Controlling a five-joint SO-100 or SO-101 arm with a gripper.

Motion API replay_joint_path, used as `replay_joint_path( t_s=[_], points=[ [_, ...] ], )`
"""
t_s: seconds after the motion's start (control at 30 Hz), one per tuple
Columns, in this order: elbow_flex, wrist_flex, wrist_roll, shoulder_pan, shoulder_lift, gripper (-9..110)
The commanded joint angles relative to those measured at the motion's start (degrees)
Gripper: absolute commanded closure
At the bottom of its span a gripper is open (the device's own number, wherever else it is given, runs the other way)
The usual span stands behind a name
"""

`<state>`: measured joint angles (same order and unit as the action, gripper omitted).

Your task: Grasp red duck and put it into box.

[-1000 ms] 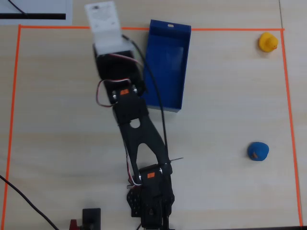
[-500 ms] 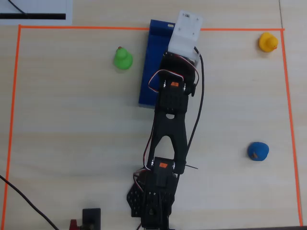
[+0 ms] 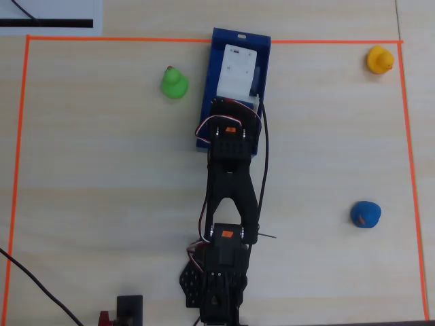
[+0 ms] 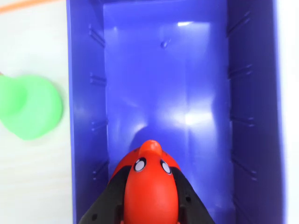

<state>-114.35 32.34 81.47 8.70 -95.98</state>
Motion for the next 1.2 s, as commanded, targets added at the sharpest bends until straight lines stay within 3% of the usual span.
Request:
replay_joint_path(
  t_s=[0.0, 0.13, 0.37, 0.43, 0.57, 0.7, 0.87, 1.03, 1.17],
  points=[
    [0.26, -1.14, 0.97, -0.18, -1.41, 96],
    [0.62, -0.53, 1.67, 0.18, -1.67, 83],
    [3.43, 1.67, 1.41, -0.26, -2.02, 78],
    [4.31, 1.85, 1.23, -0.35, -2.72, 80],
    [8.96, 2.37, -3.6, -0.26, -8.17, 101],
    [12.57, 13.8, -4.48, -1.58, -20.21, 101],
    [-9.32, 32.78, 3.43, -5.8, -45.97, 101],
    [-38.76, 40.43, 5.98, -9.93, -72.33, 101],
    [-51.33, 47.9, 9.14, -12.74, -90.09, 101]
  ],
)
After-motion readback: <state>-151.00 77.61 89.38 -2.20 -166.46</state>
